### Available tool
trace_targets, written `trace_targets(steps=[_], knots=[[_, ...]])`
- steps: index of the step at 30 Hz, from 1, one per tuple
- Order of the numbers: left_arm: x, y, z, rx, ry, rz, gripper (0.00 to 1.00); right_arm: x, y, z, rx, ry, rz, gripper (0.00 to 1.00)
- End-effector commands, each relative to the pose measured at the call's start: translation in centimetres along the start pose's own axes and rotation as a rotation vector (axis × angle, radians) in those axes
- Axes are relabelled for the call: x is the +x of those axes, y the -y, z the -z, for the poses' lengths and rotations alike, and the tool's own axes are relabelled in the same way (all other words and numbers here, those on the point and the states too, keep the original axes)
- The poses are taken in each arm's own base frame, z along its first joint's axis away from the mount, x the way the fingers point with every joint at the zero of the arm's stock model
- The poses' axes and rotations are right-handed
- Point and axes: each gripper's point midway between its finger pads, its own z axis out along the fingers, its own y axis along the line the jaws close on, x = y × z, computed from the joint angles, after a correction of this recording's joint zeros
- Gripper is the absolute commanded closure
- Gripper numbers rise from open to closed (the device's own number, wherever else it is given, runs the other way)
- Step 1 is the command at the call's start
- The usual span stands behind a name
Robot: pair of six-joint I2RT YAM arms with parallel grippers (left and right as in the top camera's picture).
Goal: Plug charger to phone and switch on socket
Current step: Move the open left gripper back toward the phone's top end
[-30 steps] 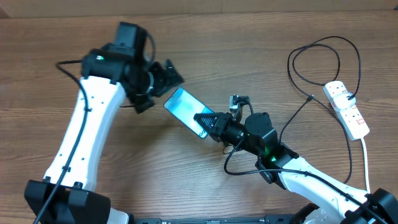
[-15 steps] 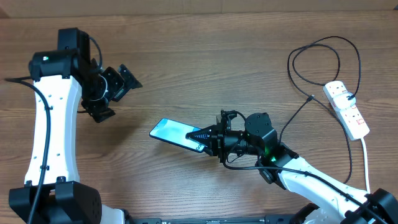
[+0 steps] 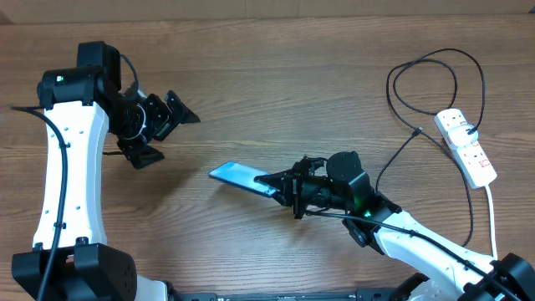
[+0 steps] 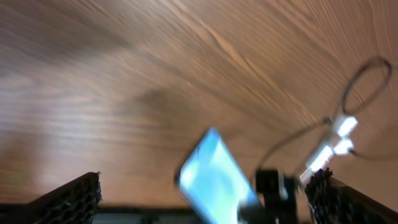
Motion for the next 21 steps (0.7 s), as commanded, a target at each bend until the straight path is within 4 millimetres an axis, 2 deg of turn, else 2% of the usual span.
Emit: trace_targets(steps=[1, 6, 10, 14, 19, 21], knots=[[1.9, 1.6, 0.5, 0.097, -0.08, -0.026, 0.0, -1.6, -2.6, 0.3, -0.124, 0.12, -0.115, 0.96], [3.9, 1.7, 0.7, 0.116, -0.17, 0.016, 0.0, -1.5, -4.3, 0.6, -0.199, 0.127, -0.084, 0.96], [4.5, 2.7, 0.7, 0.155, -0.196, 0.006, 0.0, -0.7, -6.2, 0.9, -0.276, 0.105, -0.044, 0.96], [4.7, 3.4, 0.4, 0.16, -0.2, 0.017, 0.0, -0.6, -6.8, 1.1, -0.302, 0.105, -0.034, 0.96], [5.1, 5.6, -0.7, 0.175, -0.185, 0.011, 0.01, 0.0, -7.5, 1.3, -0.333, 0.083, -0.013, 0.96], [5.3, 6.7, -1.2, 0.186, -0.175, -0.006, 0.06, 0.2, -7.7, 1.3, -0.341, 0.077, -0.008, 0.96]])
